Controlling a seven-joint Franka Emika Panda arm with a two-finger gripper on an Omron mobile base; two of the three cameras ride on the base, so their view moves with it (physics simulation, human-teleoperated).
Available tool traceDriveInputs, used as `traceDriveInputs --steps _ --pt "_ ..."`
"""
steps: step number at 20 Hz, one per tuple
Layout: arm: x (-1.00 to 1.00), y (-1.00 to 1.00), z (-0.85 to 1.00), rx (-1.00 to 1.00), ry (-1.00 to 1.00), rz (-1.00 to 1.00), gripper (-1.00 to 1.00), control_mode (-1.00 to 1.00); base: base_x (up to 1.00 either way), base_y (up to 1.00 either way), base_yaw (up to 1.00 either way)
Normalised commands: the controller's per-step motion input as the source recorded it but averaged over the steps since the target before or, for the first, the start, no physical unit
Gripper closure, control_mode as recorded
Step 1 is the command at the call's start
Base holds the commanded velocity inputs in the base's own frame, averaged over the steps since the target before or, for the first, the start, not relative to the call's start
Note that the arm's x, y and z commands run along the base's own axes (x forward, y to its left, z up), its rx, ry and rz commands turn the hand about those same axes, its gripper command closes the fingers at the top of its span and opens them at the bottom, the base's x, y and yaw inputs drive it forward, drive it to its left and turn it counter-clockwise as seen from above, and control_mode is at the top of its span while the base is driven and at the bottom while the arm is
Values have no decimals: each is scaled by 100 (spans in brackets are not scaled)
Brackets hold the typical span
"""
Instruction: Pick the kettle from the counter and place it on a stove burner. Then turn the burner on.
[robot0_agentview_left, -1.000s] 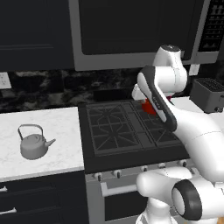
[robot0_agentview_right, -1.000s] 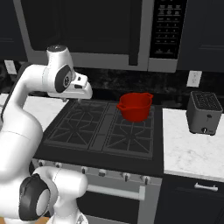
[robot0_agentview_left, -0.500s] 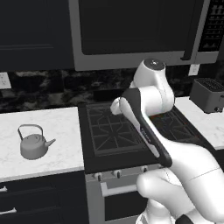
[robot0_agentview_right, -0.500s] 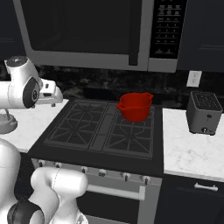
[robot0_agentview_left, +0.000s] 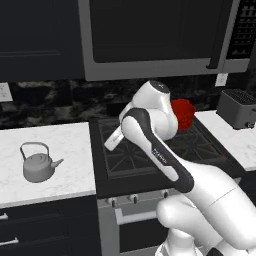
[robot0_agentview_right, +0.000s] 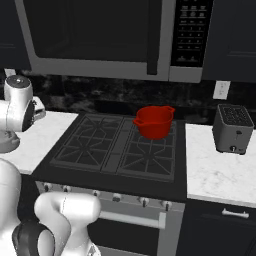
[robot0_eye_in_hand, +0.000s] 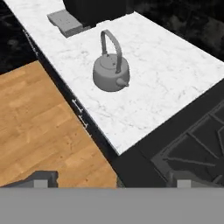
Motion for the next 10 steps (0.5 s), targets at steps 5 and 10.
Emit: traceDriveInputs --steps 5,10 --pt "20 100 0 -6 0 38 -100 -100 0 0 0" --pt "13 100 0 -20 7 4 -100 -100 0 0 0"
